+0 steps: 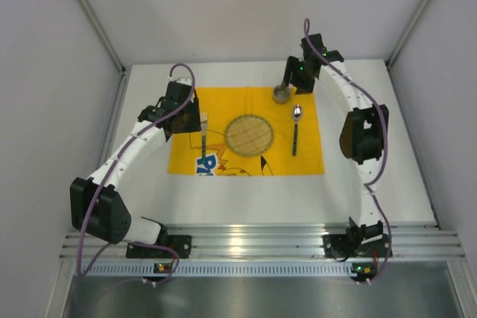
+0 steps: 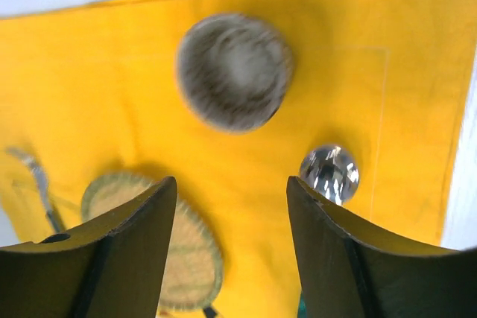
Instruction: Set the dinner table for one person
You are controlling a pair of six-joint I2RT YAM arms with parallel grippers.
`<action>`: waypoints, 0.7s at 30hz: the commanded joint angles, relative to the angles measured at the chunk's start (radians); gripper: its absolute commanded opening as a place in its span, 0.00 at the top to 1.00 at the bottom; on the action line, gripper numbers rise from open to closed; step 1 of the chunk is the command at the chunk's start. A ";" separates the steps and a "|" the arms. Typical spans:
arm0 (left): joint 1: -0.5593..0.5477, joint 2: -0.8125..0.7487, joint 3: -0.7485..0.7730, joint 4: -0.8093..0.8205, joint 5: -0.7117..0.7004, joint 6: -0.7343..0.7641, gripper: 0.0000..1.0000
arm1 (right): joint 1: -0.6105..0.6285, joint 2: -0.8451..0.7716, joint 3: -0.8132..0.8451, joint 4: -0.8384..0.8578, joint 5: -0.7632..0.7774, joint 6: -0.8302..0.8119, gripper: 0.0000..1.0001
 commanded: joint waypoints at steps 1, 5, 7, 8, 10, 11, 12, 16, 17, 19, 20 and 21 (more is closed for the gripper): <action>0.000 -0.015 0.075 -0.015 -0.059 0.042 0.47 | 0.058 -0.382 -0.089 0.145 -0.021 -0.138 0.36; 0.000 -0.047 0.075 0.017 -0.114 0.036 0.37 | 0.057 -0.675 -0.330 0.217 0.003 -0.121 0.29; 0.000 -0.055 0.063 0.037 -0.144 0.030 0.34 | 0.058 -0.766 -0.472 0.263 -0.032 -0.144 0.27; 0.001 -0.051 0.039 0.067 -0.198 0.030 0.24 | 0.060 -0.857 -0.517 0.281 -0.050 -0.153 0.25; 0.003 -0.040 -0.018 0.098 -0.260 0.023 0.15 | 0.058 -0.945 -0.658 0.349 -0.058 -0.150 0.15; 0.004 -0.035 -0.044 0.154 -0.286 0.029 0.13 | 0.061 -1.034 -0.716 0.386 -0.066 -0.144 0.10; 0.006 -0.034 -0.076 0.196 -0.299 0.050 0.09 | 0.061 -1.077 -0.776 0.424 -0.089 -0.126 0.08; 0.008 -0.066 -0.359 0.542 -0.237 0.195 0.08 | 0.066 -1.251 -1.103 0.571 -0.103 -0.063 0.00; 0.009 -0.093 -0.414 0.624 -0.237 0.213 0.09 | 0.066 -1.297 -1.136 0.572 -0.098 -0.055 0.00; 0.012 -0.135 -0.602 0.941 -0.242 0.277 0.08 | 0.064 -1.328 -1.191 0.520 -0.049 -0.032 0.00; 0.021 -0.168 -0.665 1.068 -0.224 0.308 0.06 | 0.064 -1.344 -1.194 0.491 -0.020 0.010 0.00; 0.026 -0.179 -0.720 1.250 -0.199 0.329 0.05 | 0.066 -1.352 -1.215 0.466 0.029 0.038 0.00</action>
